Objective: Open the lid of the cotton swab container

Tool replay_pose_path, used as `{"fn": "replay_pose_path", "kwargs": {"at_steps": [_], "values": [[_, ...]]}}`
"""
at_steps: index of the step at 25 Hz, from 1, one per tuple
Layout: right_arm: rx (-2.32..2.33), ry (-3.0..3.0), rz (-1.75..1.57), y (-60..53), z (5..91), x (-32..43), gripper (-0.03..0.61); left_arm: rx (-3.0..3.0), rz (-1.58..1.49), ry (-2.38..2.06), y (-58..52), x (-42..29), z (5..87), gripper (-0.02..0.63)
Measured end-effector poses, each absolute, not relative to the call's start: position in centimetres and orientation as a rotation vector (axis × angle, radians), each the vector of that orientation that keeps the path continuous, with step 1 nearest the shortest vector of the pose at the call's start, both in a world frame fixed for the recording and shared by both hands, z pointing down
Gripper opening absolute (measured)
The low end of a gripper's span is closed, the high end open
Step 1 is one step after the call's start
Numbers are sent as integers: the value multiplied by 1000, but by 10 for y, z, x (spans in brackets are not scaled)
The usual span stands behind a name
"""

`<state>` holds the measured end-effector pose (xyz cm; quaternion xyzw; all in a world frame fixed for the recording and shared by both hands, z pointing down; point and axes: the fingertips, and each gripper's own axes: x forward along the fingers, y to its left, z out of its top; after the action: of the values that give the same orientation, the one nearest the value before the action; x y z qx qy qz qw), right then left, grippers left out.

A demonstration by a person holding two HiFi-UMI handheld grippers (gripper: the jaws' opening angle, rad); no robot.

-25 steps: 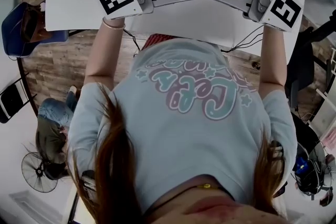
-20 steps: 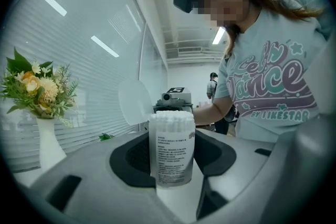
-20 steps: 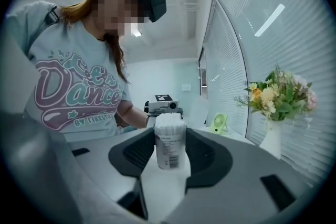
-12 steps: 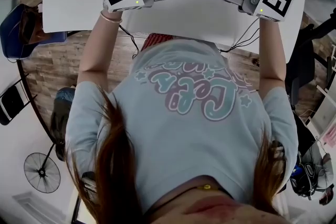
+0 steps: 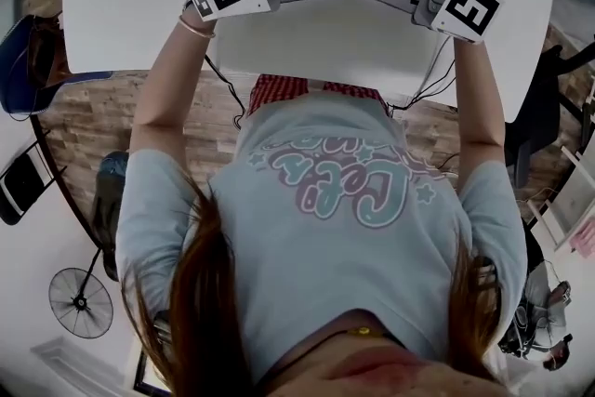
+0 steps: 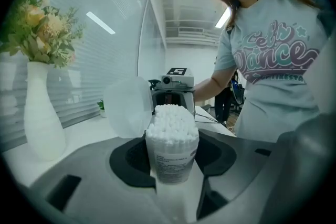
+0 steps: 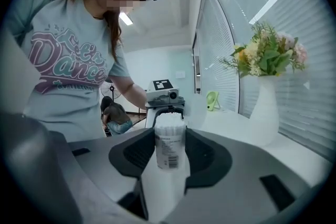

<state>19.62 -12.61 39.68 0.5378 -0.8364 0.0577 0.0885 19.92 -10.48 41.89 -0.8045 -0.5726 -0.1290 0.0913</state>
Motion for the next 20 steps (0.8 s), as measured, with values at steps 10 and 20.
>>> {"fn": "replay_pose_path", "kwargs": {"at_steps": [10,20], "values": [[1588,-2403,221,-126,437,205,184,-2300,-568,-1605,-105,208,460,196],[1619,-2337,261,-122,457,206,186,-2244,-652,-1537,-102,210,484,198]]}}
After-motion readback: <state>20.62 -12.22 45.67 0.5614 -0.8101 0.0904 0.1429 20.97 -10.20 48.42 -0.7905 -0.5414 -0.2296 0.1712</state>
